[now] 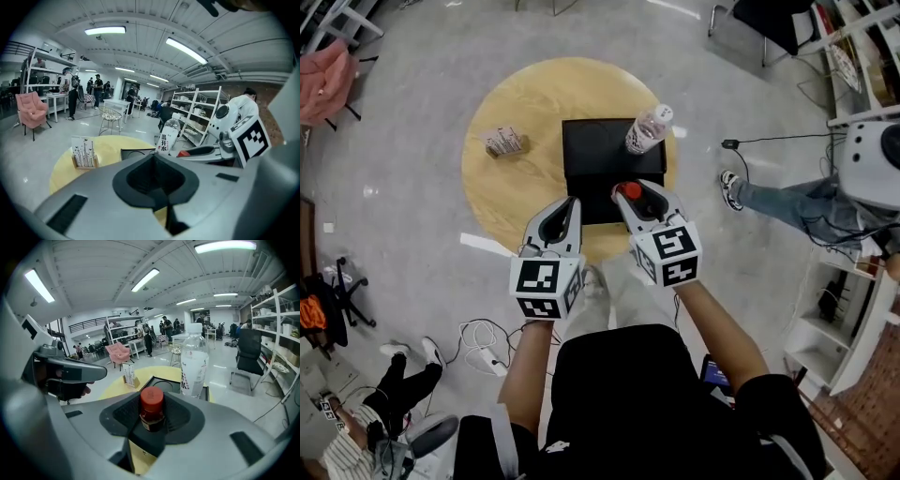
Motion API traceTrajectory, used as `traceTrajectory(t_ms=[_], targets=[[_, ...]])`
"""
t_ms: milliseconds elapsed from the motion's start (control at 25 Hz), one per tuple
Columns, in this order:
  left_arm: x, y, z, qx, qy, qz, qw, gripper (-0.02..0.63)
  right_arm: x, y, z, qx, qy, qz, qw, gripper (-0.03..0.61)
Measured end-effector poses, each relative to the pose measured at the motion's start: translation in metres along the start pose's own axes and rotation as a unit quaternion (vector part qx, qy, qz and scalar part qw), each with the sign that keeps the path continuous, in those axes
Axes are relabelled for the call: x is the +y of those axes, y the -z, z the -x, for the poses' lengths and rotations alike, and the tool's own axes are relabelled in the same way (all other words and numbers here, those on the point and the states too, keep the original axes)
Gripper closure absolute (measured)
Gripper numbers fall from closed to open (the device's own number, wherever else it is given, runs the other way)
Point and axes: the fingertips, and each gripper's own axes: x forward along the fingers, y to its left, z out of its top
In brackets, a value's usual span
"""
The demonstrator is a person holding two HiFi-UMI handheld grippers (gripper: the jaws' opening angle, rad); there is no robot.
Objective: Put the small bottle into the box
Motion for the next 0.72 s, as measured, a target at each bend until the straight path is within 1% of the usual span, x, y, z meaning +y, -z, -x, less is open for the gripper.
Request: traceTrajectory(t_ms=[320,520,720], targets=[[0.011,0.027,-0.026,0.035,-0.002,0.007,0.9994,0.603,-0.011,0.035,-0.035,0.039,-0.006,-0.006,0.999,0.440],[0.016,0.040,-0.039,0.053,-0.001,0.011,0.9985,0.603,-0.017,0.046,-0.051,0.050,-0.011,-0.015,0.999,0.440],[0.025,0.053,-0.047,0.067,-0.009,0.020,0.9975,0.603,-0.020,0.055,-0.065,0.059,-0.015,-0.013,0.998,0.440]])
